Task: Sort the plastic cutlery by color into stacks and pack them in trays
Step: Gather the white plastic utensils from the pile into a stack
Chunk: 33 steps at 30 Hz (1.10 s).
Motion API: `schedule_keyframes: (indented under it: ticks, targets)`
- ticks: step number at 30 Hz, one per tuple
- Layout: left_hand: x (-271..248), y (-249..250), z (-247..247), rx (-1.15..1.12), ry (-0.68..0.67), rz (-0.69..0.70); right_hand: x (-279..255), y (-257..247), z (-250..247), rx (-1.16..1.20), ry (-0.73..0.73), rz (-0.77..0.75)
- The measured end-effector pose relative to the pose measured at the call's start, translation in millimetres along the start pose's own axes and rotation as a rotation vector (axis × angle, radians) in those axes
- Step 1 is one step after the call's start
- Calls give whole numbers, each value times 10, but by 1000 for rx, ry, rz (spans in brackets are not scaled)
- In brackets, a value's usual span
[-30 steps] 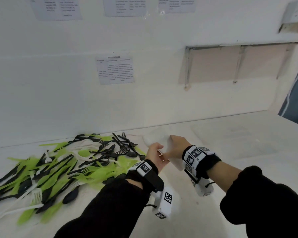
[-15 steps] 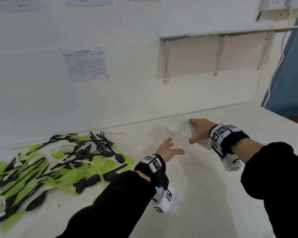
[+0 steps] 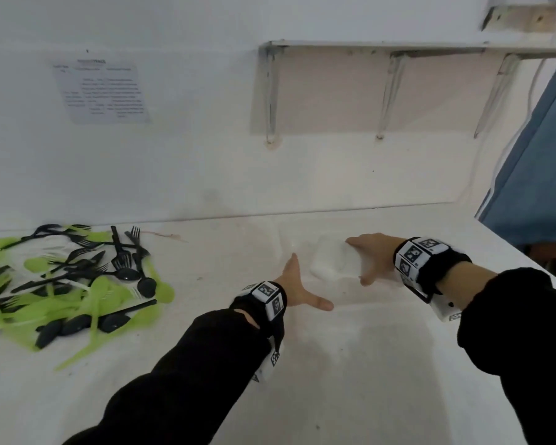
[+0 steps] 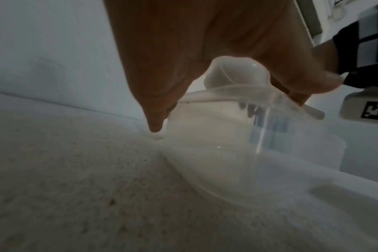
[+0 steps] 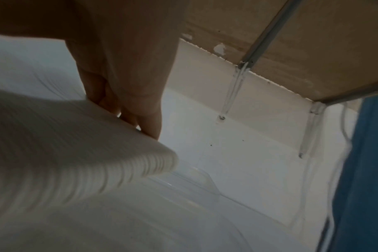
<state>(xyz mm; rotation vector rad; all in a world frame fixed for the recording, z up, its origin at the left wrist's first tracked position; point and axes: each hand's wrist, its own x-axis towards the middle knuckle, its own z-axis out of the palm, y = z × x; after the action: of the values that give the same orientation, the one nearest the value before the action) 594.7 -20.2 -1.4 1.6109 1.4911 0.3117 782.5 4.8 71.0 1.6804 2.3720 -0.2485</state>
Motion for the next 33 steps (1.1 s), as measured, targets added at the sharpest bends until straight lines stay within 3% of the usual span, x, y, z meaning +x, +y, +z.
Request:
schedule_keyframes:
  ticks: [6,14,26,33]
  targets:
    - [-12,35,19,30,8,-101,134,23,135,-88,-110,-148]
    - [13,-71,-7,121,-33,-125,328,-59,280,-202,-202,-239]
    - [67,-183,3,85,-43,-28,492,-156,341,-272,-297,-241]
    - [93,-207,24,41,-44,-16,564,-112,482,-288,-266,-203]
